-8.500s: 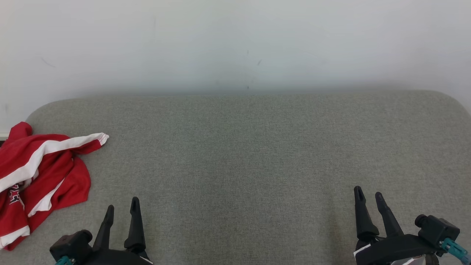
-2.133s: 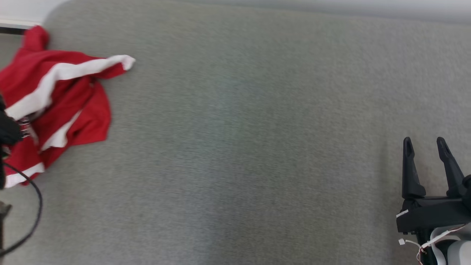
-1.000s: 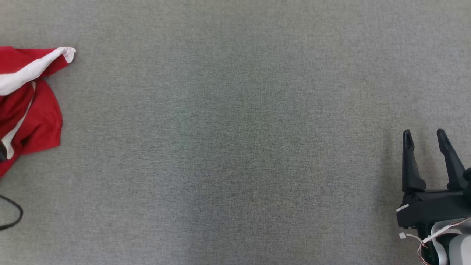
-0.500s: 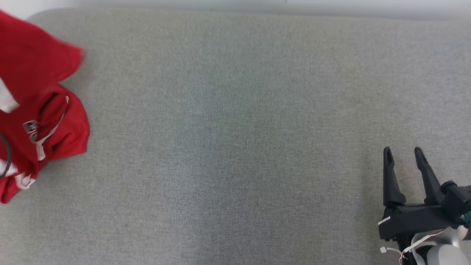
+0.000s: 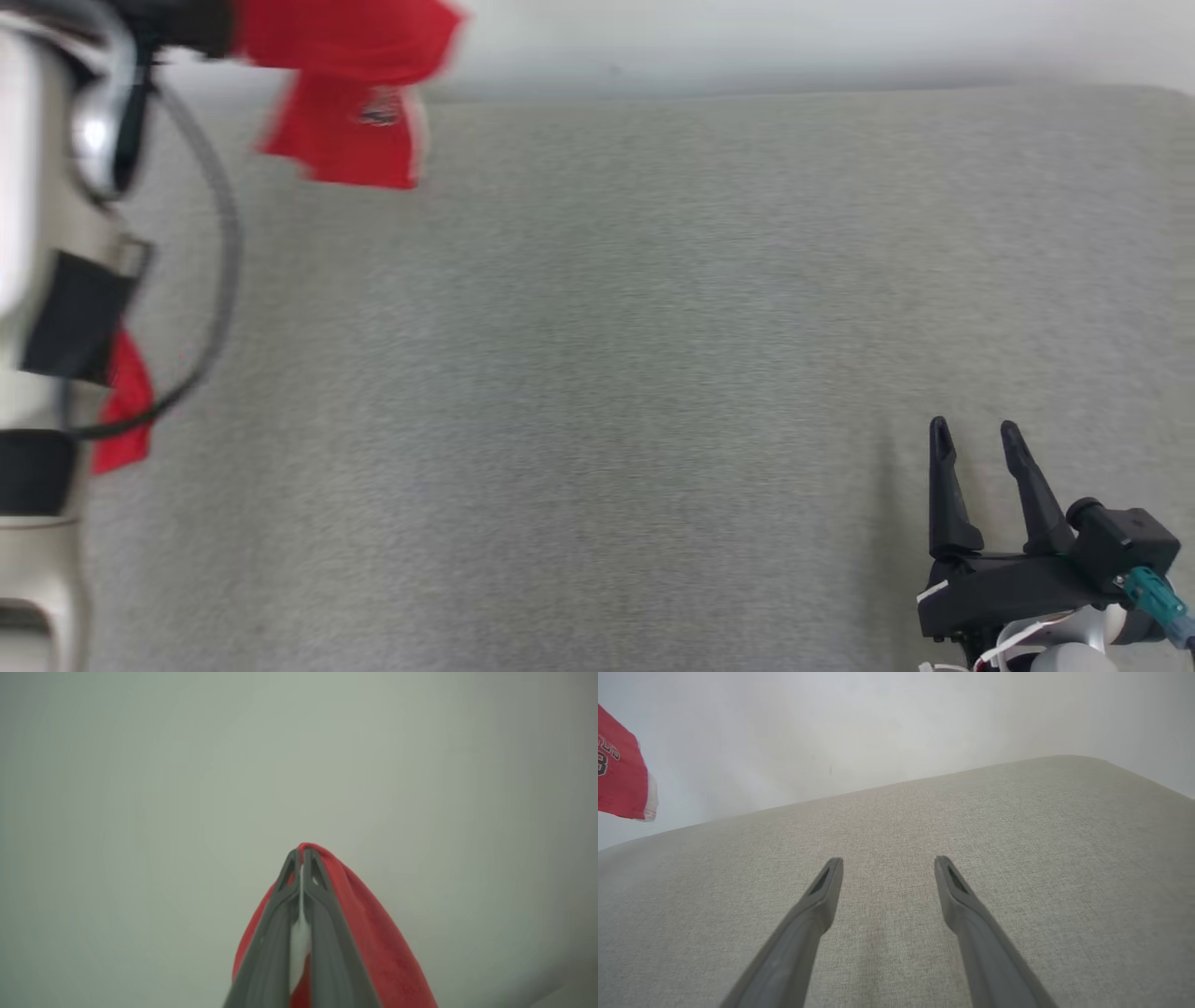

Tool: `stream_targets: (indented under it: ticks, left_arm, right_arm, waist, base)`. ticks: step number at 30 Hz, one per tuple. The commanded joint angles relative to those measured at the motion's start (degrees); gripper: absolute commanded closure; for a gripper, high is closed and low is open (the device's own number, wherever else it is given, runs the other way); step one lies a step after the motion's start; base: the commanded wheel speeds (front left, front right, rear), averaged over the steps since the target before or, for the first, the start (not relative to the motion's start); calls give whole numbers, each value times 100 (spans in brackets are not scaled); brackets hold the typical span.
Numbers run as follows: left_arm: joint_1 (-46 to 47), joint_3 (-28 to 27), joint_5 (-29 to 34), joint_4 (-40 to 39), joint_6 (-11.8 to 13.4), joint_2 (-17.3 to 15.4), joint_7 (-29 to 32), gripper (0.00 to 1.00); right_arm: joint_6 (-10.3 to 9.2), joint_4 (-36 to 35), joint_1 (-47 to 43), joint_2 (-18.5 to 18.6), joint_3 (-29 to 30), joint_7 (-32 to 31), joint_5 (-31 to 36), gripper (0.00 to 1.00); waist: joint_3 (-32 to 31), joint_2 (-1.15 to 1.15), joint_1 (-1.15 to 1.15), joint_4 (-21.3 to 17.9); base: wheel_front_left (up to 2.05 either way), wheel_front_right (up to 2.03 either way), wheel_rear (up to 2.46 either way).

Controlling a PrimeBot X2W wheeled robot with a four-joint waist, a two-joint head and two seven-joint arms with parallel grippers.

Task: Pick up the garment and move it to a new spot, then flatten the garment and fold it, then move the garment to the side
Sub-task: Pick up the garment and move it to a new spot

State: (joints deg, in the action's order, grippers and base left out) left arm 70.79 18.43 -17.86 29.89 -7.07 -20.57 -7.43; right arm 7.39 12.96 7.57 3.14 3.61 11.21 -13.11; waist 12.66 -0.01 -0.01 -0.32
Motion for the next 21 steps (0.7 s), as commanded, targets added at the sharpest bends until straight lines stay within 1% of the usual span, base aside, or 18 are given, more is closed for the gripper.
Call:
stream_targets:
  ticks: [1, 3, 6, 7, 10, 16, 21]
  left_arm:
    - [-9, 55, -53, -101, -13, 92, 53, 100]
    - [-76, 196, -94, -334, -17, 248, 175, 100]
    - [-201, 398, -225, -593, -24, 601, 303, 100]
    - [-267, 512, -307, -721, -25, 799, 340, 100]
    - [-439, 682, -418, -809, -9, 1106, 405, 100]
    - [-1055, 930, -674, -804, 116, 1521, 370, 100]
    - [-2012, 1135, -949, -646, 226, 1645, 235, 100]
  right_arm:
    - [19, 45, 32, -8, -9, 48, -28, 0]
    - [19, 149, 39, -15, -57, 105, -56, 0]
    - [19, 290, 8, -22, -49, 181, -109, 0]
    - [19, 371, -2, -26, -69, 223, -169, 0]
    - [19, 480, 6, -26, -66, 283, -231, 0]
    - [19, 594, 61, -27, -20, 351, -271, 0]
    - [19, 567, 50, -27, 55, 373, -220, 0]
  waist:
    - [-134, 1, 1, -400]
    - [-154, 1, 1, -606]
    - [-189, 1, 1, -866]
    - [-198, 1, 1, -1013]
    - [-199, 1, 1, -1182]
    - [-160, 1, 1, -1299]
    - [-120, 1, 1, -1253]
  base:
    - [0, 0, 0]
    - [0, 0, 0]
    - [0, 0, 0]
    - [0, 0, 0]
    - [0, 0, 0]
    - [0, 0, 0]
    - [0, 0, 0]
